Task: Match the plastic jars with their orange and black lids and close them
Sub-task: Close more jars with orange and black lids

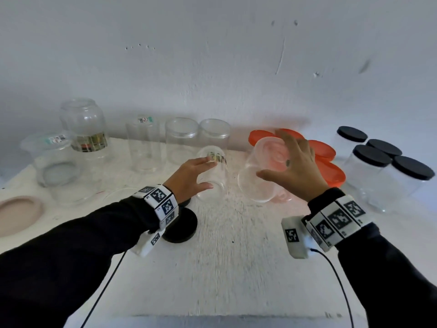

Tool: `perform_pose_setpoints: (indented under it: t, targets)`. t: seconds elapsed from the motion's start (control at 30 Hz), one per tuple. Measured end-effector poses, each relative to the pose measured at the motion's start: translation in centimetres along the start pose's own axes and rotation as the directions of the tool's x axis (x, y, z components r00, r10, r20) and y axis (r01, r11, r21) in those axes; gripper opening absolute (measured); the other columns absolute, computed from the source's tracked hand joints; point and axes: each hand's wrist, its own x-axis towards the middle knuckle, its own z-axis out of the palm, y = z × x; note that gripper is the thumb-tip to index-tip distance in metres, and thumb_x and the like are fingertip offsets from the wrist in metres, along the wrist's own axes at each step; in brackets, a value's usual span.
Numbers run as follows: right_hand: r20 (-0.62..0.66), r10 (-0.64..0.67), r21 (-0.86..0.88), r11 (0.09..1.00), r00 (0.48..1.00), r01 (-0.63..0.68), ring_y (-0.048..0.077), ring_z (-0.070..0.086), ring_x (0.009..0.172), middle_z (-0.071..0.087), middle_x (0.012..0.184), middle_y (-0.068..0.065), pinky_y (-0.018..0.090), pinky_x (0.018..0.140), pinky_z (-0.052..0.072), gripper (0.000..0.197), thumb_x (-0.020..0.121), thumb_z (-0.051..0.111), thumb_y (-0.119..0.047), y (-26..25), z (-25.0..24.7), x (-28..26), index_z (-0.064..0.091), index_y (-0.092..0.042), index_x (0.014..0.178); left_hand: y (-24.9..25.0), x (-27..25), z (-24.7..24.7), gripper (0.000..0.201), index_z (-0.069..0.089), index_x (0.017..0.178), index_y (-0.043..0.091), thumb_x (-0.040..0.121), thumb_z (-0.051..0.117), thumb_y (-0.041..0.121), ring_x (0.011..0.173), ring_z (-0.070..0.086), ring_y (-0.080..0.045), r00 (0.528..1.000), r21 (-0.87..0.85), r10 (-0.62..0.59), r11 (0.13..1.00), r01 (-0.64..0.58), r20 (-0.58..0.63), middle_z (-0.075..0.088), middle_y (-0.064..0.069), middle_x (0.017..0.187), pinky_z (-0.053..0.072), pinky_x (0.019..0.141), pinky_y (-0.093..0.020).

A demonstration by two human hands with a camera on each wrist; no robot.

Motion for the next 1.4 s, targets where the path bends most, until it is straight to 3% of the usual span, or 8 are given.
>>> perform_pose_setpoints:
  t: [0.3, 0.47, 0.63, 0.83, 1.0, 1.13, 1.3, 1.4]
  targets:
    - [0.014, -0.040, -0.020, 0.999, 0.999, 0.040, 0.027, 0.036, 0.113, 0.024, 0.114, -0.001, 0.041, 0.100, 0.039, 0.090, 0.060, 0.079, -0.050, -0.4, -0.3, -0.5, 0.029, -0.046, 0.135, 0.1, 0.9, 1.2, 0.064, 0.040, 0.138, 0.016, 0.081, 0.069, 0.018, 0.137, 0.023, -0.022, 0.992, 0.084, -0.008, 0.996, -0.002, 0.124, 0.032, -0.005, 0.147, 0.019, 0.110, -0.031]
    - [-0.010, -0.083, 0.047, 0.995, 0.997, 0.083, 0.019, 0.038, 0.112, 0.027, 0.123, 0.000, 0.038, 0.092, 0.046, 0.095, 0.060, 0.083, -0.039, -0.2, 0.4, -0.3, 0.026, -0.029, 0.136, -0.2, 0.3, -0.2, 0.069, 0.035, 0.141, 0.016, 0.082, 0.069, 0.023, 0.139, 0.018, -0.022, 0.989, 0.080, -0.055, 0.996, 0.044, 0.138, 0.025, -0.005, 0.151, 0.016, 0.111, -0.029]
    - [-0.034, -0.117, 0.133, 0.984, 0.993, 0.120, 0.012, 0.038, 0.113, 0.028, 0.122, -0.005, 0.027, 0.084, 0.040, 0.096, 0.060, 0.084, -0.034, -0.3, 2.0, -0.2, 0.022, -0.015, 0.131, -2.6, -2.3, -4.1, 0.056, 0.042, 0.135, 0.013, 0.084, 0.066, 0.023, 0.132, 0.030, -0.020, 0.979, 0.115, -0.190, 0.977, 0.181, 0.077, 0.039, -0.005, 0.143, 0.019, 0.106, -0.022]
    - [0.043, -0.108, 0.308, 0.947, 0.993, 0.089, 0.022, 0.044, 0.119, 0.038, 0.128, 0.002, 0.041, 0.101, 0.042, 0.091, 0.059, 0.086, -0.031, -1.7, 4.8, 0.5, 0.026, -0.019, 0.126, -6.6, -6.7, -7.8, 0.057, 0.045, 0.132, 0.019, 0.082, 0.068, 0.031, 0.130, 0.033, -0.017, 0.900, 0.259, -0.403, 0.898, 0.354, 0.164, 0.040, -0.001, 0.141, 0.024, 0.106, -0.026]
    - [0.055, -0.159, 0.384, 0.915, 0.986, 0.126, 0.023, 0.042, 0.117, 0.034, 0.124, 0.005, 0.040, 0.100, 0.044, 0.083, 0.061, 0.084, -0.014, -3.2, 6.6, 0.8, 0.024, -0.023, 0.118, -8.3, -9.0, -8.1, 0.087, 0.028, 0.143, 0.025, 0.072, 0.076, 0.038, 0.139, 0.013, -0.021, 0.804, 0.367, -0.521, 0.835, 0.411, 0.286, 0.015, 0.001, 0.154, 0.017, 0.113, -0.037]
    - [0.072, -0.191, 0.355, 0.922, 0.979, 0.154, 0.018, 0.045, 0.113, 0.033, 0.123, -0.003, 0.033, 0.093, 0.045, 0.091, 0.059, 0.086, -0.026, -4.0, 7.3, 0.7, 0.034, -0.029, 0.134, -9.1, -9.6, -8.1, 0.100, 0.018, 0.147, 0.026, 0.068, 0.078, 0.042, 0.141, 0.008, -0.024, 0.757, 0.413, -0.566, 0.806, 0.424, 0.328, 0.006, 0.000, 0.156, 0.016, 0.114, -0.043]
    - [0.043, -0.165, 0.365, 0.921, 0.985, 0.138, 0.013, 0.047, 0.114, 0.044, 0.125, -0.001, 0.028, 0.096, 0.042, 0.088, 0.056, 0.083, -0.042, -4.2, 7.9, 0.3, 0.041, -0.024, 0.131, -9.3, -9.6, -8.0, 0.097, 0.019, 0.146, 0.027, 0.070, 0.076, 0.041, 0.141, 0.006, -0.024, 0.741, 0.405, -0.568, 0.810, 0.425, 0.357, 0.007, -0.002, 0.156, 0.014, 0.114, -0.045]
    - [0.048, -0.123, 0.367, 0.925, 0.991, 0.097, 0.012, 0.049, 0.110, 0.049, 0.120, 0.000, 0.031, 0.094, 0.046, 0.082, 0.058, 0.083, -0.039, -4.2, 7.9, 0.0, 0.042, -0.016, 0.125, -9.4, -9.7, -7.9, 0.096, 0.023, 0.144, 0.028, 0.068, 0.079, 0.041, 0.141, 0.008, -0.023, 0.745, 0.404, -0.559, 0.816, 0.414, 0.365, 0.011, -0.001, 0.155, 0.014, 0.114, -0.044]
